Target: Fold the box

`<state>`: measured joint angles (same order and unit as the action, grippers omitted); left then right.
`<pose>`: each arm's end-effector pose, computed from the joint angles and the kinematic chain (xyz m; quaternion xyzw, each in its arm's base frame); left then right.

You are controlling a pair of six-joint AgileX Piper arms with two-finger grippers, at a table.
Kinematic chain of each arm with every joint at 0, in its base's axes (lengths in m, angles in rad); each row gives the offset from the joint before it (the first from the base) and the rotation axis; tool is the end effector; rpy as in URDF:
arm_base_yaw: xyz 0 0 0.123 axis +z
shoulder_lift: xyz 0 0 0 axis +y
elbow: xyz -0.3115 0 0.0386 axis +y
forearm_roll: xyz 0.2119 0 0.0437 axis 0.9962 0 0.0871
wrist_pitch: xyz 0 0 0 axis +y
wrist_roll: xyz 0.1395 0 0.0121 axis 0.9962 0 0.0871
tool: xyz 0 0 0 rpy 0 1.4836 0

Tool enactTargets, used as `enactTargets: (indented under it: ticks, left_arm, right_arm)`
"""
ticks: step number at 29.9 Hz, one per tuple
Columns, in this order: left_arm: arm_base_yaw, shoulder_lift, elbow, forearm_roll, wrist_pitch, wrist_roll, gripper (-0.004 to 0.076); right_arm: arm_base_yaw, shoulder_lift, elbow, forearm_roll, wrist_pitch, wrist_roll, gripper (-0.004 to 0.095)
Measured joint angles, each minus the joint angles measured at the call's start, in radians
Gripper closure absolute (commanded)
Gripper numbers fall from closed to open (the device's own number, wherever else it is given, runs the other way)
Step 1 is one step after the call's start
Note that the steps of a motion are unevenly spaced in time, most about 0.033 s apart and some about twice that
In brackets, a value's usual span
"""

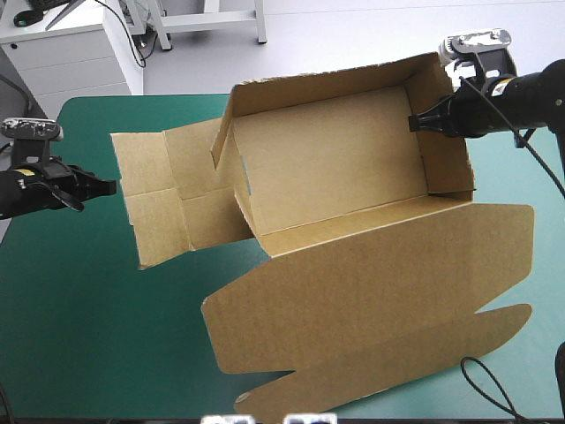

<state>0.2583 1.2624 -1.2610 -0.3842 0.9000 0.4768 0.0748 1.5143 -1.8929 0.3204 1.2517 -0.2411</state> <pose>0.2518 0.0240 0.3810 0.0447 0.9128 -0.0403 0.4040 0.2936 0.0640 0.4620 -0.1550 0.8990 0.1272 0.3895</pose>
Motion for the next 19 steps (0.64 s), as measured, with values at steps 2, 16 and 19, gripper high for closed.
enactTargets:
  ticks: [2, 16, 19]
  left_arm:
    - [0.000, 0.028, 0.000, -0.070, 0.017, 0.000, 0.0731]
    - [-0.026, 0.177, 0.001, -0.802, 0.307, 0.371, 0.0731]
    - [-0.072, 0.177, 0.001, -0.847, 0.310, 0.413, 0.0731]
  right_arm:
    - [0.000, -0.002, 0.000, 0.004, 0.000, 0.000, 0.0927]
    - [0.000, -0.002, 0.000, 0.009, 0.000, 0.002, 0.0927]
    - [0.000, -0.002, 0.000, 0.008, 0.000, 0.008, 0.0927]
